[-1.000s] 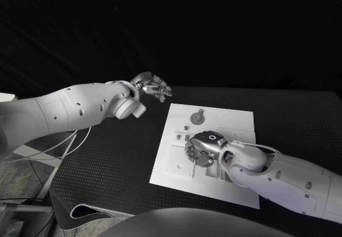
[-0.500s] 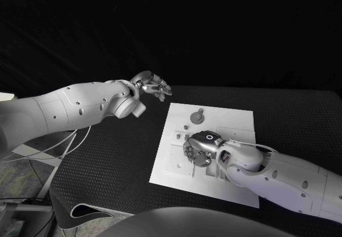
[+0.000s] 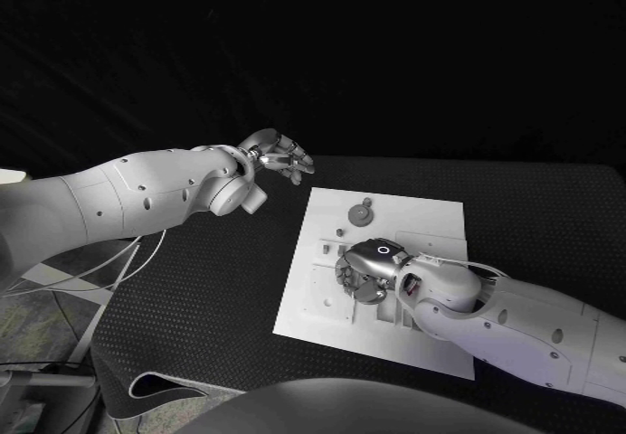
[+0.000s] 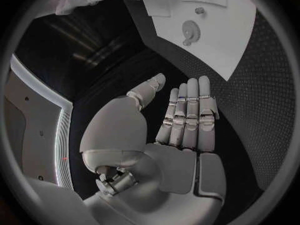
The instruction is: Assemble the parts on the task board
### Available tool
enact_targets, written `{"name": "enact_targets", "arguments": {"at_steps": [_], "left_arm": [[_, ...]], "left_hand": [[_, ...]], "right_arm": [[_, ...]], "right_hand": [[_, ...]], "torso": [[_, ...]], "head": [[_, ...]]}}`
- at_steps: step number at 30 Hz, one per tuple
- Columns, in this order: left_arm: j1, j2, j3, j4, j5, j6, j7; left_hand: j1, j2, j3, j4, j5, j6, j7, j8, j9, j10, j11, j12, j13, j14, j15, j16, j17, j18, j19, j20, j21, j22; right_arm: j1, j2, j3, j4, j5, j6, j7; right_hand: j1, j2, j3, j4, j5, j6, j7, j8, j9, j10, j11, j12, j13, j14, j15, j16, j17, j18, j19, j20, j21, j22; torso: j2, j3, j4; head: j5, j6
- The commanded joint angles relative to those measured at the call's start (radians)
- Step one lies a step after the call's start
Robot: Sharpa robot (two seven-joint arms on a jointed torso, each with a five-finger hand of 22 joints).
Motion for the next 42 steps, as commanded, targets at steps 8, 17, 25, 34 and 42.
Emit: {"name": "enact_targets", "arguments": {"at_steps": [8,17,25,34,42], "left_arm": [[0.002,0.002,0.000,0.001,0.005,0.003,0.004],[0.002,0.001,0.000,-0.001,0.005,0.007,0.002],[0.002,-0.001,0.000,-0.003,0.005,0.007,0.005],[0.002,-0.006,0.000,-0.006,0.006,-0.001,0.014],[0.002,-0.009,0.000,-0.005,0.009,-0.005,0.015]], "left_hand": [[-0.006,-0.004,0.000,0.007,-0.006,-0.007,0.001,-0.003,0.001,0.004,0.000,-0.001,-0.001,0.002,0.003,-0.008,0.002,0.011,0.000,0.005,-0.004,-0.002],[-0.008,-0.004,-0.001,0.010,-0.006,-0.008,0.001,-0.003,0.001,0.003,0.000,-0.001,-0.002,0.002,0.003,-0.011,0.004,0.010,0.000,0.005,-0.005,-0.002],[-0.007,-0.004,-0.001,0.010,-0.006,-0.008,0.001,-0.003,0.001,0.003,0.000,-0.001,-0.003,0.001,0.003,-0.011,0.005,0.010,-0.001,0.005,-0.005,-0.002],[-0.008,-0.005,-0.001,0.011,-0.006,-0.007,0.001,-0.003,0.001,0.003,0.000,-0.001,-0.003,0.002,0.004,-0.013,0.006,0.010,-0.001,0.006,-0.006,-0.003],[-0.008,-0.006,-0.002,0.011,-0.006,-0.007,0.001,-0.002,0.001,0.004,0.000,0.000,-0.003,0.002,0.004,-0.014,0.007,0.010,-0.001,0.005,-0.006,-0.003]], "right_arm": [[-0.004,-0.008,-0.003,0.000,0.034,-0.025,0.021],[-0.003,-0.023,-0.003,0.011,0.043,-0.048,0.025],[0.019,-0.067,-0.002,0.057,0.083,-0.140,0.049],[0.098,-0.162,0.035,0.123,0.221,-0.080,0.076],[0.179,-0.250,0.056,0.132,0.262,0.030,0.058]], "right_hand": [[-0.014,-0.095,-0.032,0.002,0.002,-0.131,0.059,-0.073,-0.030,-0.079,0.038,-0.054,-0.011,-0.066,0.031,-0.018,-0.005,0.009,-0.055,0.020,-0.009,0.022],[-0.024,-0.105,-0.036,0.003,0.002,-0.170,0.077,-0.092,-0.039,-0.117,0.058,-0.084,-0.018,-0.105,0.052,-0.020,-0.006,0.005,-0.092,0.033,-0.016,0.023],[-0.023,-0.095,-0.034,0.003,0.002,-0.152,0.069,-0.079,-0.034,-0.096,0.050,-0.078,-0.012,-0.100,0.045,-0.005,-0.004,0.012,-0.085,0.034,-0.003,0.024],[-0.036,-0.071,-0.033,0.005,0.002,-0.146,0.065,-0.074,-0.033,-0.053,0.034,-0.065,0.000,-0.075,0.029,0.013,-0.007,0.016,-0.062,0.029,0.021,0.023],[-0.055,-0.080,-0.045,0.009,0.002,-0.159,0.069,-0.079,-0.037,-0.055,0.036,-0.073,-0.001,-0.072,0.030,0.013,-0.012,0.016,-0.061,0.026,0.026,0.022]], "torso": [[0.000,0.0016,0.0002],[-0.001,0.0022,0.0000],[-0.001,0.0025,-0.0008],[-0.001,0.0019,-0.0020],[-0.001,0.0019,-0.0019]], "head": [[-0.001,-0.001],[-0.004,0.000],[-0.009,0.008],[-0.029,0.032],[-0.048,0.047]]}}
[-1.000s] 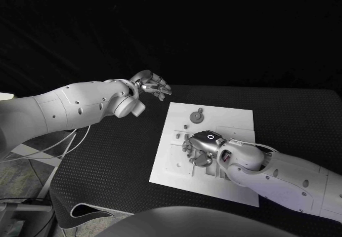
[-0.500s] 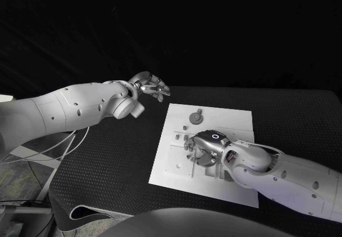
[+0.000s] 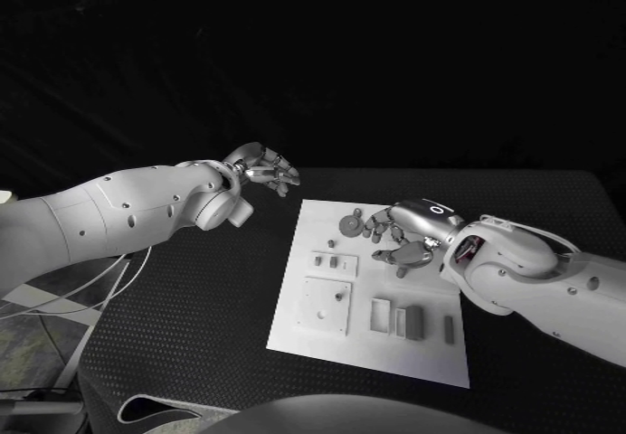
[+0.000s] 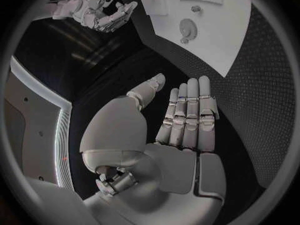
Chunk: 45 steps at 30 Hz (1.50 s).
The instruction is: Assemble the parts on the task board
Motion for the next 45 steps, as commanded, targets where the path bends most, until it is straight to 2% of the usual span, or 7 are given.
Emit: {"name": "enact_targets", "arguments": {"at_steps": [1,13,23,27,30,40,45], "left_arm": [[0.001,0.002,0.000,0.000,0.008,-0.003,0.015],[0.001,0.003,0.000,-0.004,0.013,0.000,0.016],[0.001,0.003,0.000,-0.005,0.013,0.001,0.016],[0.001,0.002,0.000,-0.006,0.013,0.002,0.016],[0.001,0.002,0.000,-0.006,0.013,0.002,0.016],[0.001,0.000,0.000,-0.006,0.013,0.002,0.016],[0.001,0.002,0.000,-0.007,0.013,0.003,0.015]], "left_hand": [[-0.008,-0.006,-0.001,0.005,-0.006,-0.007,0.001,-0.002,0.002,0.004,0.000,0.000,-0.001,0.001,0.003,-0.006,0.002,0.018,-0.001,0.005,-0.006,-0.001],[-0.008,-0.007,-0.001,0.005,-0.006,-0.007,0.001,-0.002,0.002,0.004,0.000,0.000,-0.001,0.001,0.003,-0.007,0.003,0.018,-0.001,0.005,-0.006,-0.001],[-0.008,-0.007,-0.001,0.005,-0.006,-0.007,0.001,-0.002,0.002,0.004,0.000,0.000,-0.001,0.001,0.003,-0.008,0.003,0.018,-0.001,0.006,-0.007,-0.001],[-0.008,-0.007,-0.001,0.005,-0.006,-0.007,0.001,-0.003,0.002,0.004,0.000,0.000,-0.002,0.002,0.003,-0.008,0.004,0.018,-0.001,0.006,-0.007,-0.001],[-0.008,-0.007,-0.001,0.006,-0.006,-0.007,0.001,-0.003,0.002,0.004,0.000,0.000,-0.002,0.002,0.003,-0.008,0.004,0.018,0.000,0.006,-0.007,-0.001],[-0.008,-0.007,-0.001,0.006,-0.006,-0.007,0.001,-0.003,0.002,0.005,0.000,0.000,-0.002,0.002,0.003,-0.009,0.005,0.018,0.000,0.006,-0.007,-0.001],[-0.007,-0.007,-0.001,0.006,-0.006,-0.007,0.001,-0.003,0.002,0.005,0.000,0.000,-0.002,0.002,0.003,-0.009,0.006,0.018,0.000,0.006,-0.007,-0.001]], "right_arm": [[0.024,-0.016,0.000,-0.023,0.063,0.105,-0.009],[0.028,-0.040,-0.001,-0.071,-0.036,0.141,-0.080],[0.009,-0.038,-0.017,-0.074,-0.119,0.222,-0.099],[-0.002,-0.034,-0.025,-0.081,-0.152,0.216,-0.101],[-0.010,-0.030,-0.029,-0.084,-0.175,0.205,-0.097],[-0.020,-0.031,-0.039,-0.068,-0.188,0.231,-0.090],[-0.030,-0.020,-0.046,-0.070,-0.189,0.189,-0.086]], "right_hand": [[-0.019,-0.009,-0.010,0.003,0.002,-0.017,0.005,-0.006,-0.002,-0.001,0.004,-0.006,-0.001,0.002,-0.001,0.003,-0.002,0.023,0.006,0.001,0.002,0.021],[-0.046,-0.033,-0.013,0.024,0.002,-0.022,0.008,-0.007,-0.004,-0.003,0.007,-0.015,-0.002,-0.010,0.002,-0.002,-0.009,0.023,-0.006,0.005,-0.001,0.020],[-0.053,-0.052,-0.013,0.037,0.002,-0.018,0.003,-0.002,-0.003,-0.001,0.007,-0.018,0.000,-0.014,0.002,-0.002,-0.013,0.023,-0.013,0.007,-0.002,0.020],[-0.061,-0.069,-0.016,0.046,0.002,-0.031,-0.027,-0.005,-0.004,-0.024,0.017,-0.036,-0.004,-0.039,0.012,-0.011,-0.020,0.022,-0.037,0.016,-0.013,0.018],[-0.064,-0.073,-0.018,0.049,0.002,-0.033,-0.032,-0.005,-0.004,-0.027,0.019,-0.038,-0.004,-0.043,0.014,-0.010,-0.021,0.023,-0.040,0.018,-0.014,0.019],[-0.051,-0.067,-0.017,0.045,0.002,-0.017,-0.036,0.007,0.001,-0.024,0.018,-0.039,-0.001,-0.045,0.013,-0.006,-0.022,0.023,-0.042,0.019,-0.013,0.020],[-0.040,-0.051,-0.015,0.040,0.002,0.001,-0.031,0.019,0.005,-0.001,0.010,-0.028,0.007,-0.040,0.007,0.000,-0.023,0.023,-0.037,0.017,-0.009,0.020]], "torso": [[0.000,-0.0006,0.0003],[0.001,0.0005,0.0012],[0.000,0.0000,0.0023],[0.001,-0.0010,0.0022],[0.001,-0.0015,0.0027],[0.001,-0.0018,0.0024],[0.001,-0.0019,0.0023]], "head": [[-0.009,0.010],[-0.021,0.025],[-0.022,0.027],[-0.023,0.028],[-0.022,0.027],[-0.020,0.023],[-0.019,0.022]]}}
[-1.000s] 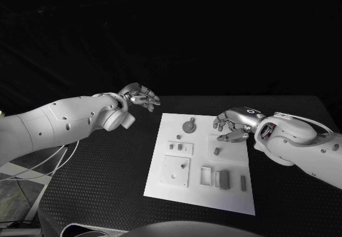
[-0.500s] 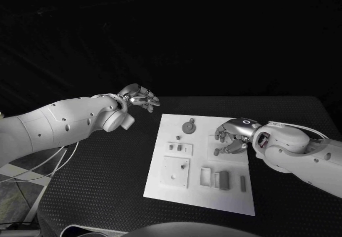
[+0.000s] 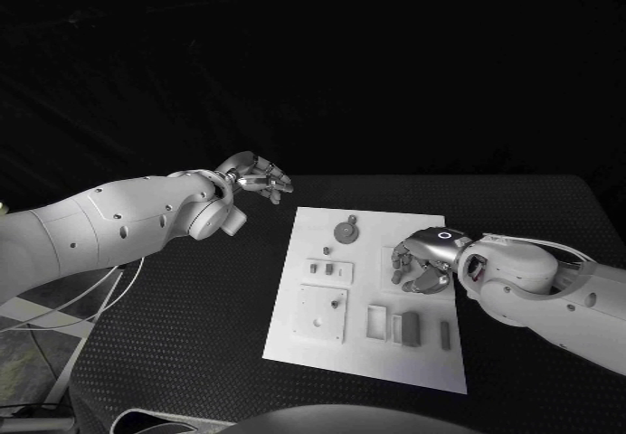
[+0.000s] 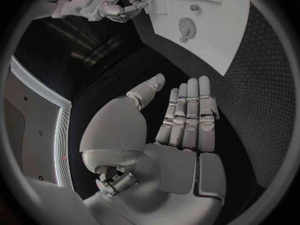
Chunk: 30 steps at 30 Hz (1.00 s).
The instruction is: Assemble the parts on the task board
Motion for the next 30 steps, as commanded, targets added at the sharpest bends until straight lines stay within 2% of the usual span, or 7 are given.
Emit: {"name": "enact_targets", "arguments": {"at_steps": [1,4,7,17,30], "left_arm": [[0.001,0.002,0.000,0.000,0.006,0.003,0.013],[0.001,0.003,0.000,0.000,0.006,0.004,0.012],[0.001,0.002,0.000,-0.001,0.006,0.005,0.012],[0.001,0.003,0.000,-0.001,0.007,0.008,0.011],[0.001,0.002,0.000,-0.002,0.008,0.008,0.010]], "left_hand": [[-0.003,-0.003,-0.001,0.006,-0.006,-0.007,0.001,-0.003,0.001,0.005,0.000,0.000,-0.002,0.002,0.003,-0.006,0.001,0.015,0.000,0.006,-0.003,-0.002],[-0.004,-0.003,-0.001,0.007,-0.006,-0.007,0.001,-0.003,0.001,0.005,0.000,0.000,-0.002,0.002,0.003,-0.006,0.002,0.015,0.000,0.006,-0.003,-0.002],[-0.004,-0.003,-0.001,0.007,-0.006,-0.007,0.001,-0.003,0.001,0.005,0.000,0.000,-0.002,0.002,0.003,-0.006,0.002,0.015,0.000,0.006,-0.004,-0.002],[-0.006,-0.003,-0.002,0.009,-0.006,-0.008,0.001,-0.003,0.001,0.004,0.000,-0.001,-0.003,0.002,0.003,-0.008,0.004,0.015,0.000,0.006,-0.004,-0.002],[-0.007,-0.003,-0.003,0.011,-0.006,-0.008,0.001,-0.003,0.001,0.004,0.000,-0.001,-0.003,0.002,0.004,-0.010,0.005,0.015,-0.001,0.006,-0.005,-0.002]], "right_arm": [[-0.006,0.010,-0.002,0.000,-0.024,-0.023,0.004],[-0.010,0.019,-0.003,-0.003,-0.029,-0.040,0.004],[-0.010,0.022,-0.003,-0.006,-0.033,-0.041,0.002],[-0.012,0.030,-0.006,-0.008,-0.033,-0.050,0.005],[-0.016,0.036,-0.007,-0.013,-0.047,-0.047,-0.001]], "right_hand": [[0.011,0.004,0.002,-0.005,0.002,0.011,0.003,0.009,0.002,0.018,-0.002,0.009,0.005,0.001,-0.008,0.008,-0.002,0.014,-0.002,-0.002,0.000,0.020],[0.023,0.025,0.009,-0.008,0.002,0.038,0.008,0.023,0.007,0.036,-0.010,0.017,0.010,0.013,-0.016,0.014,-0.003,0.014,0.009,-0.007,0.006,0.020],[0.028,0.041,0.012,-0.011,0.002,0.055,0.006,0.032,0.010,0.050,-0.015,0.023,0.015,0.023,-0.021,0.017,-0.005,0.014,0.018,-0.010,0.009,0.019],[0.024,0.053,0.012,-0.013,0.002,0.060,0.004,0.033,0.010,0.054,-0.018,0.022,0.017,0.027,-0.023,0.016,-0.008,0.014,0.022,-0.012,0.010,0.018],[0.036,0.139,0.018,-0.044,0.002,0.108,-0.016,0.053,0.018,0.098,-0.033,0.038,0.031,0.040,-0.038,0.020,-0.015,0.014,0.030,-0.016,0.015,0.019]], "torso": [[0.000,0.0004,-0.0004],[0.000,0.0009,0.0005],[0.000,0.0008,0.0009],[0.000,0.0001,0.0002],[0.000,0.0002,0.0001]], "head": [[0.001,-0.001],[0.002,-0.002],[0.002,-0.002],[0.002,-0.004],[0.003,-0.007]]}}
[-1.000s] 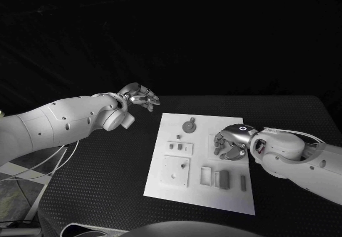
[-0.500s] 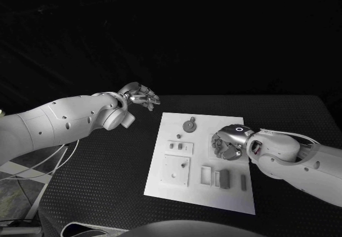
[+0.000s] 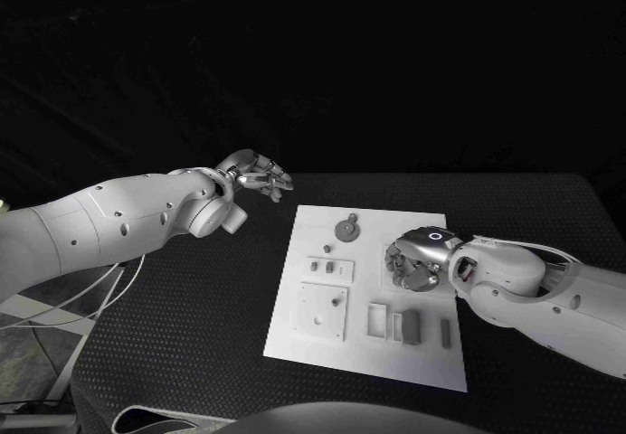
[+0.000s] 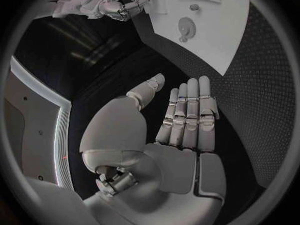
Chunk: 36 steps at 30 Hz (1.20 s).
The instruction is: Assemble the parts on the task board
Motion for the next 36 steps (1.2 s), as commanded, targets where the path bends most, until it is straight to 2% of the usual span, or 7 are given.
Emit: {"name": "enact_targets", "arguments": {"at_steps": [1,9,18,22,36], "left_arm": [[0.001,0.001,0.000,0.001,0.007,0.007,0.010],[0.001,0.000,0.000,0.001,0.007,0.007,0.010],[0.001,0.002,0.000,0.000,0.007,0.007,0.010],[0.001,0.002,0.000,0.000,0.007,0.006,0.010],[0.001,0.003,0.000,-0.002,0.007,0.006,0.011]], "left_hand": [[-0.007,-0.003,0.000,0.009,-0.006,-0.008,0.001,-0.003,0.001,0.004,0.000,-0.001,-0.002,0.002,0.004,-0.006,0.002,0.018,-0.001,0.006,-0.005,-0.002],[-0.007,-0.003,0.000,0.009,-0.006,-0.008,0.001,-0.003,0.001,0.003,0.000,-0.001,-0.002,0.002,0.004,-0.007,0.003,0.018,-0.001,0.006,-0.005,-0.002],[-0.006,-0.003,0.000,0.009,-0.006,-0.008,0.002,-0.004,0.001,0.003,0.000,-0.001,-0.002,0.002,0.004,-0.008,0.003,0.018,-0.001,0.006,-0.005,-0.002],[-0.006,-0.003,0.000,0.010,-0.006,-0.008,0.002,-0.004,0.001,0.003,0.000,-0.001,-0.002,0.002,0.004,-0.008,0.004,0.018,-0.001,0.006,-0.006,-0.002],[-0.006,-0.002,0.000,0.010,-0.005,-0.009,0.002,-0.004,0.001,0.003,0.000,-0.001,-0.002,0.002,0.004,-0.009,0.005,0.018,-0.001,0.006,-0.006,-0.002]], "right_arm": [[-0.002,0.003,-0.001,0.001,-0.022,-0.002,0.000],[-0.003,0.004,-0.001,-0.003,-0.047,-0.002,-0.008],[-0.005,0.004,-0.001,0.003,-0.068,-0.005,-0.018],[-0.006,0.002,-0.001,0.009,-0.078,-0.024,-0.020],[-0.005,-0.014,0.002,0.045,-0.084,-0.077,-0.018]], "right_hand": [[0.003,0.017,0.002,-0.008,0.002,0.013,-0.004,0.006,0.002,0.012,-0.003,0.008,0.006,0.004,-0.008,0.003,-0.002,0.012,0.009,-0.003,0.007,0.019],[0.041,0.049,0.013,-0.017,0.002,0.040,-0.015,0.017,0.007,0.032,-0.014,0.019,0.022,0.010,-0.019,0.005,-0.005,0.012,0.011,-0.009,0.010,0.019],[0.058,0.066,0.010,-0.017,0.002,0.063,-0.023,0.026,0.014,0.052,-0.024,0.031,0.040,0.023,-0.029,0.014,-0.004,0.012,0.025,-0.015,0.018,0.020],[0.074,0.077,0.017,-0.016,0.002,0.067,-0.025,0.027,0.017,0.056,-0.027,0.034,0.047,0.026,-0.032,0.015,-0.005,0.012,0.030,-0.019,0.021,0.019],[0.086,0.073,0.017,-0.016,0.002,0.074,-0.029,0.032,0.027,0.064,-0.032,0.038,0.059,0.037,-0.038,0.019,-0.005,0.012,0.044,-0.024,0.028,0.020]], "torso": [[0.000,-0.0002,-0.0004],[0.000,0.0003,-0.0001],[0.000,0.0008,-0.0006],[0.000,0.0013,-0.0006],[0.000,0.0003,-0.0007]], "head": [[0.001,-0.001],[0.002,-0.003],[0.002,-0.005],[0.002,-0.007],[0.003,-0.008]]}}
